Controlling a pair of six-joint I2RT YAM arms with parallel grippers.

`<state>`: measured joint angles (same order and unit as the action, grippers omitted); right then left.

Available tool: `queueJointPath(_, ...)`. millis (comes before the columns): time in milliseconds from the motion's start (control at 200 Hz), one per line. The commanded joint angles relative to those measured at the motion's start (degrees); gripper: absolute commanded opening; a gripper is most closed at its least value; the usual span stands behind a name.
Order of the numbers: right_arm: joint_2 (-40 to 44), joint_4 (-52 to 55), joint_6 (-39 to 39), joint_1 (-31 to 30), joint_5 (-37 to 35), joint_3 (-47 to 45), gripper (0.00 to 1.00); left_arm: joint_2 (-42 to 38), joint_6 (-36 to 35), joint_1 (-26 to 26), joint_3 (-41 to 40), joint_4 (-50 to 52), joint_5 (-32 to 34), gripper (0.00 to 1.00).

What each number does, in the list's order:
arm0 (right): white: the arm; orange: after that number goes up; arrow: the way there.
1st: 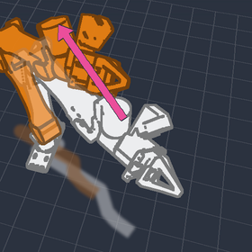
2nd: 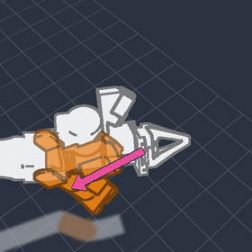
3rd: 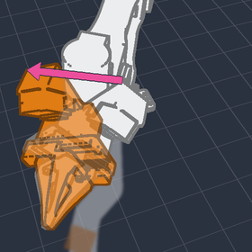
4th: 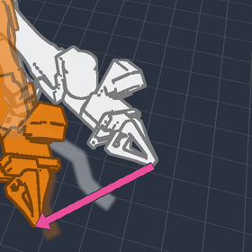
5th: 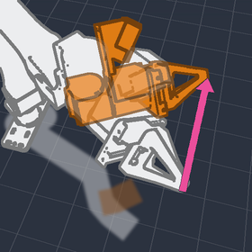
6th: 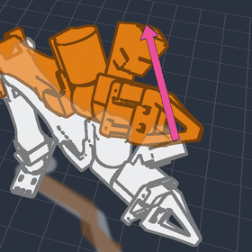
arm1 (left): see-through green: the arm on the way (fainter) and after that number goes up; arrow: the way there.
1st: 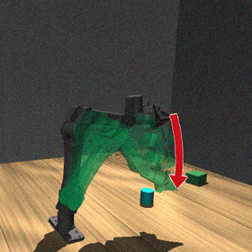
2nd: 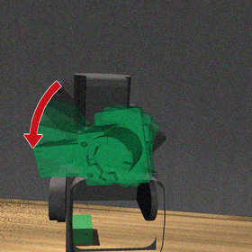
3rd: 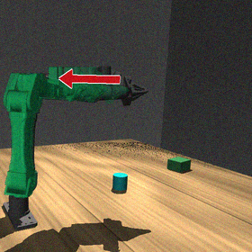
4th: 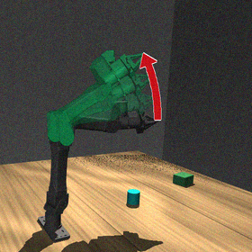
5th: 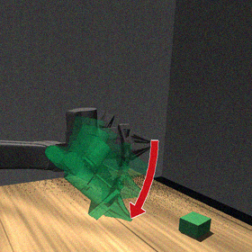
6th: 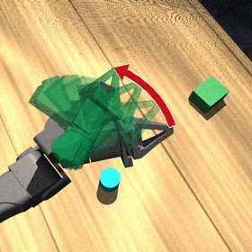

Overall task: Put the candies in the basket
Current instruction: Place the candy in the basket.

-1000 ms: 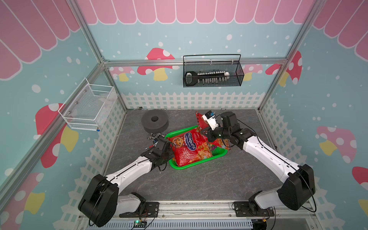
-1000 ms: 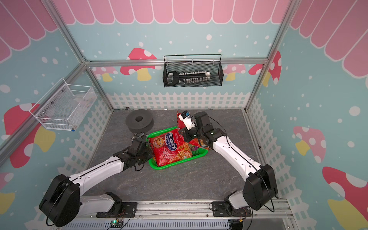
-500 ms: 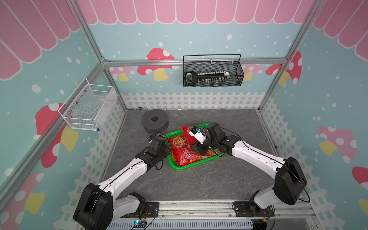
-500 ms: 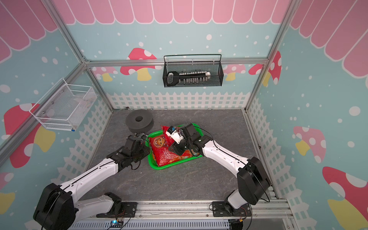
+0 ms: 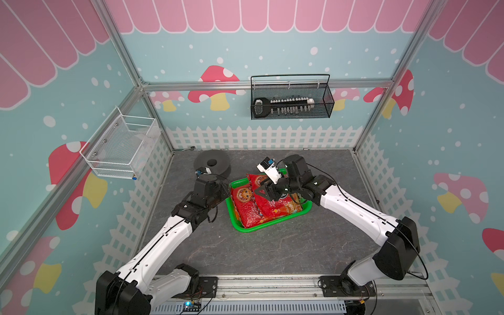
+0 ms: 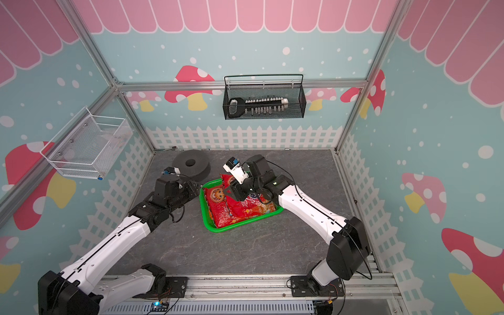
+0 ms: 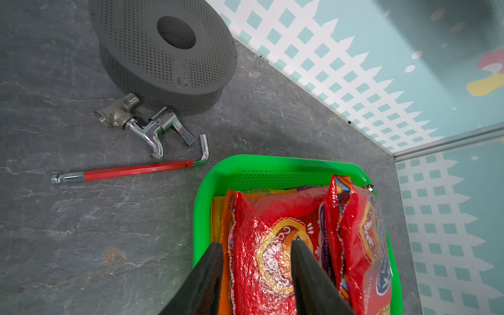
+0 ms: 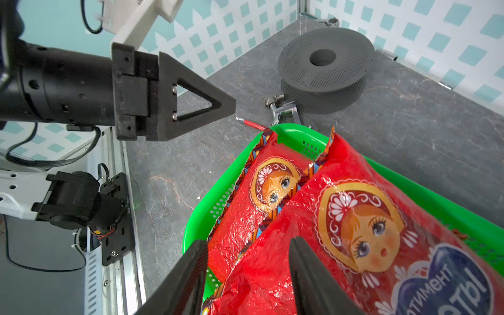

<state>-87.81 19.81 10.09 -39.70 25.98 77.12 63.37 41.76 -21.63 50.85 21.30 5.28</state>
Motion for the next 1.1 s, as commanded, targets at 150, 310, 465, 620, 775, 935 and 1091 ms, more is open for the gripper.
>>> queueJointPath(150, -5.65, -5.06, 6.62, 0.24, 5.49, -4.78, 0.24, 3.55, -5.93, -2.02, 4.89, -3.06, -6.72, 0.44)
queueJointPath(310, -6.58, -9.71, 7.72, 0.24, 3.86, -12.04, 0.2, 5.44, -5.63, -2.02, 5.15, -8.02, -11.09, 0.42)
queueJointPath(465, -7.72, -10.45, 5.48, 0.33, 2.62, -14.8, 0.12, 9.02, -4.35, -2.76, 7.51, -10.6, -17.13, 0.42)
queueJointPath(620, -4.84, -9.13, 2.1, 0.49, -3.4, -17.42, 0.12, 11.76, -4.45, -4.56, 8.63, -14.51, -18.19, 0.42)
queueJointPath(775, -4.2, -4.92, -0.53, 1.65, -6.56, -17.42, 0.13, 15.67, -6.26, -5.82, 9.45, -16.73, -18.23, 0.41)
queueJointPath(935, -2.91, -2.22, -1.26, 3.75, -9.52, -16.89, 0.16, 19.51, -8.9, -8.14, 10.26, -16.73, -17.4, 0.4)
queueJointPath(1091, -1.81, 0.6, -0.87, 5.91, -12.4, -15.28, 0.19, 21.86, -10.61, -8.83, 10.04, -17.17, -17.93, 0.38)
